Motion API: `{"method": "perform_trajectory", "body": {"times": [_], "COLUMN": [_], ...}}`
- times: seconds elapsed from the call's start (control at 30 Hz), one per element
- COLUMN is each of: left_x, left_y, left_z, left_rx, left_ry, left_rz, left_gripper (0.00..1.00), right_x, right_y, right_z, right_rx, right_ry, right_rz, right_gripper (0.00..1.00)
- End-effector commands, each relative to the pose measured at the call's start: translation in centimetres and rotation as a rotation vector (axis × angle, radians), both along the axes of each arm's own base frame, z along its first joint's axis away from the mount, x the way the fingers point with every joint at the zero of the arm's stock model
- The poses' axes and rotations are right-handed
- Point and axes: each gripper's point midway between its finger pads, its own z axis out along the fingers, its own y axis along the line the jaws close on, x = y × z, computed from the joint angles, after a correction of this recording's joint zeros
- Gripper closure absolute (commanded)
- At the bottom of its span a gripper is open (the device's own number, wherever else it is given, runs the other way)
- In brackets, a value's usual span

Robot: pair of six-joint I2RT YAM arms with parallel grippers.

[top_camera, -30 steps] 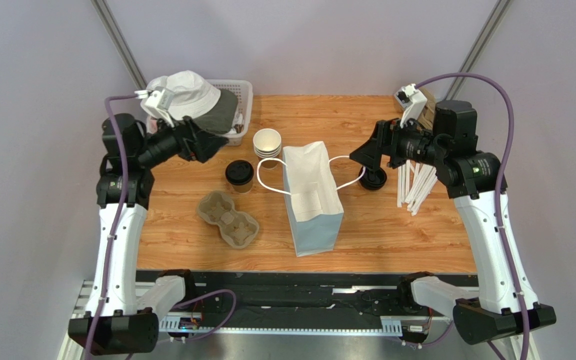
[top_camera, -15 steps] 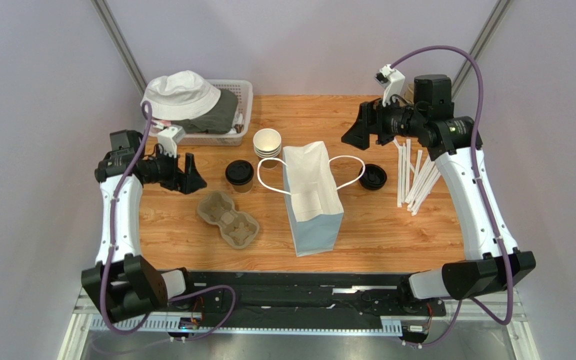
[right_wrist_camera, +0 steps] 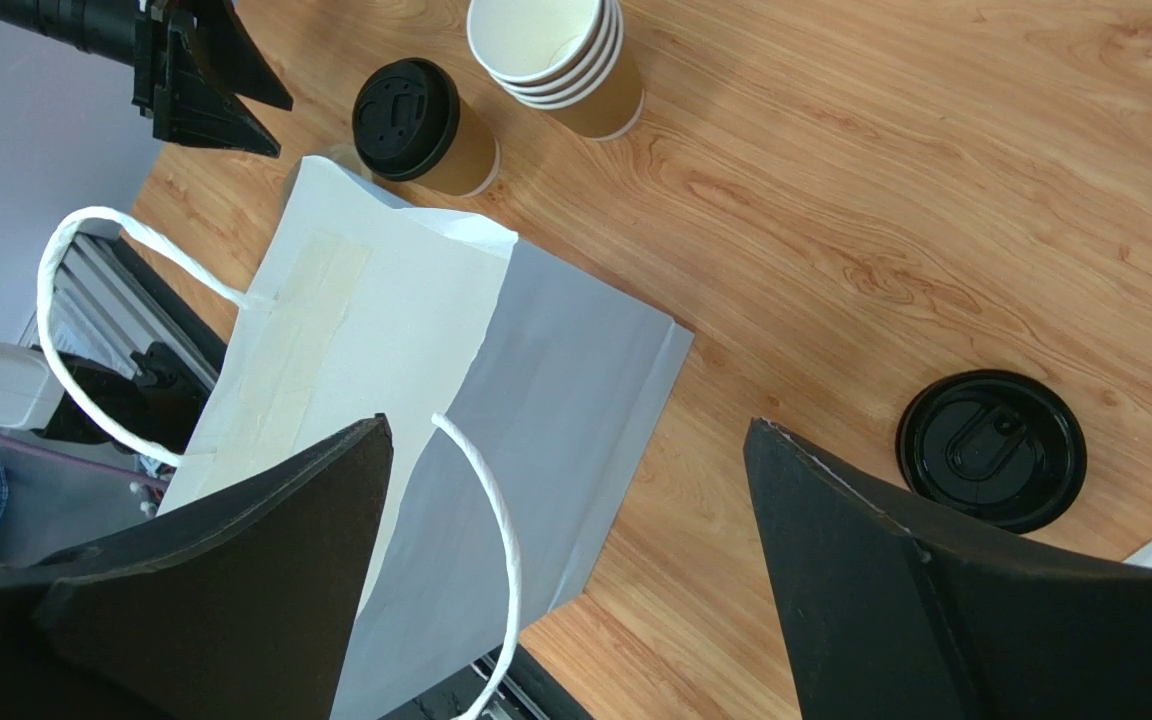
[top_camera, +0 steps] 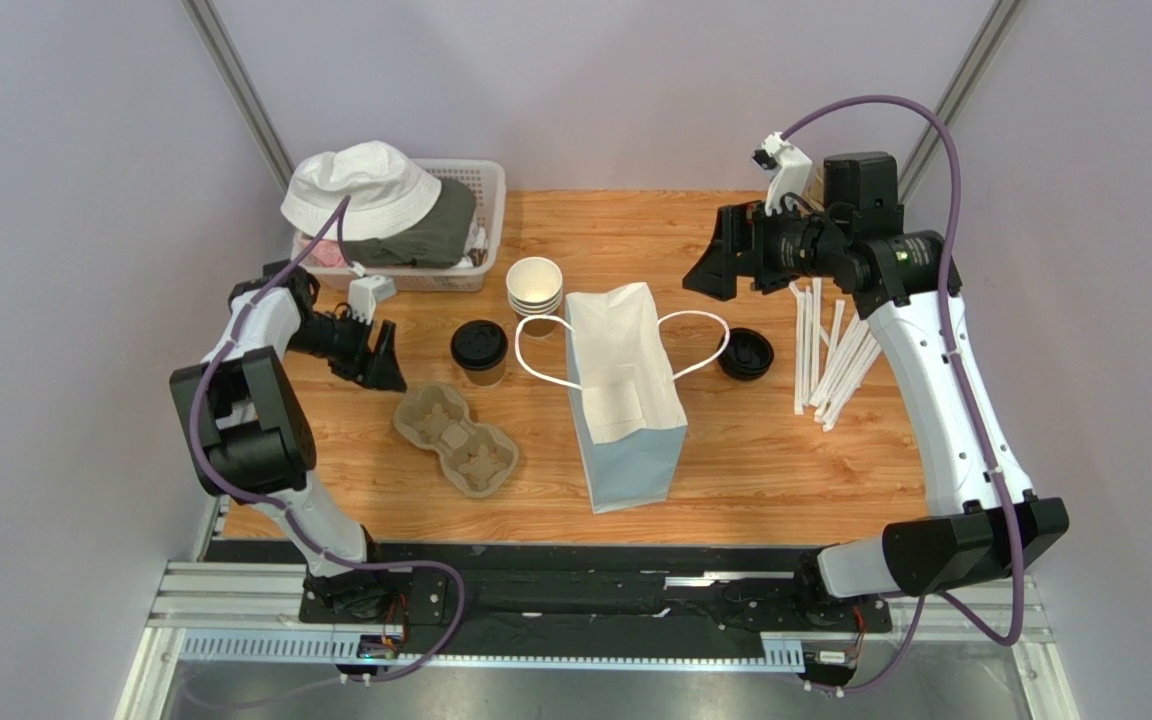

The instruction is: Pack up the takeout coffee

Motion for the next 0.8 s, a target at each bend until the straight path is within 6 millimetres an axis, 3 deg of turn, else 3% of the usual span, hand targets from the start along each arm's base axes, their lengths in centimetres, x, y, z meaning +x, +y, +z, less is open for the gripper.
{"method": "perform_trajectory", "body": {"times": [0.0,0.37,0.57,0.7,0.77], "left_x": [2.0,0.6,-0.4,-0.6,-0.6], "left_y": [0.4,-1.6,-2.9,-3.0,-3.1], "left_z": [0.0,-2.7,-3.4,-3.5,-3.4], "left_rx": [-0.017,-0.073,-0.093,-0.097,-0.094], "left_ry": [-0.068,-0.001,0.016,0.03,0.027], "left_rz": [-0.069,-0.147,-0.181,-0.187,-0.19], "left_gripper": [0.28,0.34,0.41,0.55,0.68], "right_x": [0.2,-0.2,0.9,1.9,2.7], "right_y": [-0.4,1.3,2.4,3.2,3.8], "right_z": [1.1,2.9,3.7,4.5,4.2], "right_rx": [0.011,0.004,0.032,0.061,0.069], "right_ry": [-0.014,-0.154,-0.225,-0.243,-0.241], "right_rz": [-0.043,0.184,0.267,0.305,0.329], "right_gripper": [0.05,0.0,0.0,0.0,0.0]}}
